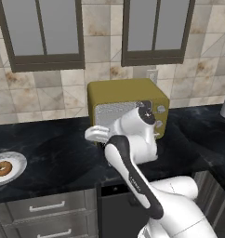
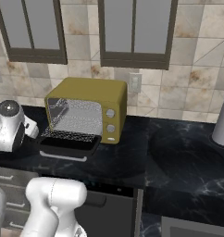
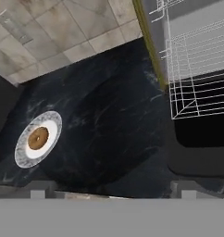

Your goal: Pick up the bagel from the plate, place it on the toaster oven rack, close the door, and set the timer.

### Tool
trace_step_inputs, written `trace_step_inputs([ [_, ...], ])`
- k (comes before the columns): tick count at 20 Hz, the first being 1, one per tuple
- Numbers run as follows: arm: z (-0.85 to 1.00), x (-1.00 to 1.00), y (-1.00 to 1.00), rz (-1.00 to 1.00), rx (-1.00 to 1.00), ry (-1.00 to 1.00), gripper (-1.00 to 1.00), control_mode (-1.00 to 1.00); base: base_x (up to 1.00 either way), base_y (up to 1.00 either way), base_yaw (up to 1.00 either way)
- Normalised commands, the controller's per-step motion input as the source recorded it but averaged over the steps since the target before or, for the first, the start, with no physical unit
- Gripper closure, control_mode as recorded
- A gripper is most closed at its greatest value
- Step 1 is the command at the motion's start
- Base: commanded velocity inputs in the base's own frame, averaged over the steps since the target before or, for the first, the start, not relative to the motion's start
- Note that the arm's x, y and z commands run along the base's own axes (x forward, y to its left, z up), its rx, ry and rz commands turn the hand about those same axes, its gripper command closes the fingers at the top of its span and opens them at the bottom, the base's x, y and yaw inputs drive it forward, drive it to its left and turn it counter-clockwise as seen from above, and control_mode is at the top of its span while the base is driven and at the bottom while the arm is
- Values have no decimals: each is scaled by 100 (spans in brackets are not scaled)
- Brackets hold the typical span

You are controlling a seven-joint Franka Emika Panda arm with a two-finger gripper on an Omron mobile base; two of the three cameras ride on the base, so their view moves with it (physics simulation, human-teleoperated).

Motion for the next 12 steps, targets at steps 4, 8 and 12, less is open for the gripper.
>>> trace_step_inputs([
  [4,20,0,100,0,-22,8,-100,-100,0,0,0],
  [8,0,0,91,0,-10,7,-100,-100,0,0,0],
  [12,0,1,87,0,0,7,-100,-100,0,0,0],
])
